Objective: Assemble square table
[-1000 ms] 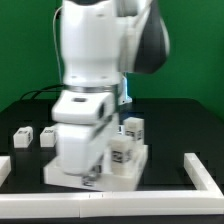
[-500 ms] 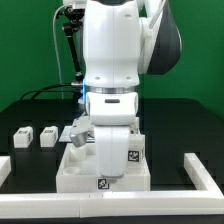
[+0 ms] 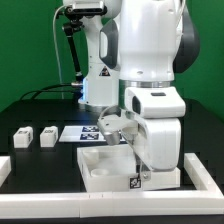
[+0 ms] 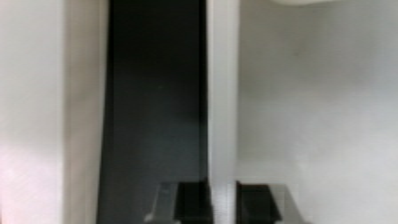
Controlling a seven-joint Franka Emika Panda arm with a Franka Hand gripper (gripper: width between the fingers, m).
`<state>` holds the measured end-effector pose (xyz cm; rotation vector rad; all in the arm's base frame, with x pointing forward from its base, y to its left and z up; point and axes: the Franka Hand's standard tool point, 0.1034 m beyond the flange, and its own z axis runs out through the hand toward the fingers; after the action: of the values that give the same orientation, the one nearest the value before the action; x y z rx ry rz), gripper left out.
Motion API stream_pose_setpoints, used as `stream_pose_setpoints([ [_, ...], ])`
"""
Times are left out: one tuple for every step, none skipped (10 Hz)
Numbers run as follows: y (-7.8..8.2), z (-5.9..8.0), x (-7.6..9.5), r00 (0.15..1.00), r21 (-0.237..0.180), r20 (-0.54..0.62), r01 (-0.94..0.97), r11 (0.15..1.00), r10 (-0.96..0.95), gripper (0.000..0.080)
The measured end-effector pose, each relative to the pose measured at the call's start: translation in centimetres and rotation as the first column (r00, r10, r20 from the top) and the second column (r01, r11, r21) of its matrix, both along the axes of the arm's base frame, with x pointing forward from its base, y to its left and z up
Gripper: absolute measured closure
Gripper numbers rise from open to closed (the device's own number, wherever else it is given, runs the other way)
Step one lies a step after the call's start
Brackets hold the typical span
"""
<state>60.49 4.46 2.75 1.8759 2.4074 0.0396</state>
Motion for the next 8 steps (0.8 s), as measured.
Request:
stream_pose_setpoints([
  [-0.3, -0.1, 0.0, 0.998, -0.014, -0.003, -0.07, 0.997, 0.07, 0.0741],
  [-0.4, -0.1, 0.0, 0.991, -0.027, -0.005, -0.13, 0.991, 0.13, 0.0741],
  [-0.2, -0.1, -0.1, 0.986, -0.035, -0.008, -0.165, 0.986, 0.165, 0.0741],
  [1.4, -0.1, -0.4, 0.976, -0.04, -0.01, -0.22, 0.975, 0.219, 0.0741],
  [2.9, -0.1, -0.5, 0.961, -0.038, -0.007, -0.275, 0.961, 0.275, 0.0741],
  [3.8, -0.1, -0.6, 0.947, -0.036, 0.016, -0.321, 0.947, 0.321, 0.0741],
  [3.6, -0.3, -0.9, 0.934, -0.038, 0.023, -0.357, 0.934, 0.358, 0.0741],
  [3.1, -0.5, -1.3, 0.91, -0.05, -0.004, -0.413, 0.909, 0.414, 0.0741],
])
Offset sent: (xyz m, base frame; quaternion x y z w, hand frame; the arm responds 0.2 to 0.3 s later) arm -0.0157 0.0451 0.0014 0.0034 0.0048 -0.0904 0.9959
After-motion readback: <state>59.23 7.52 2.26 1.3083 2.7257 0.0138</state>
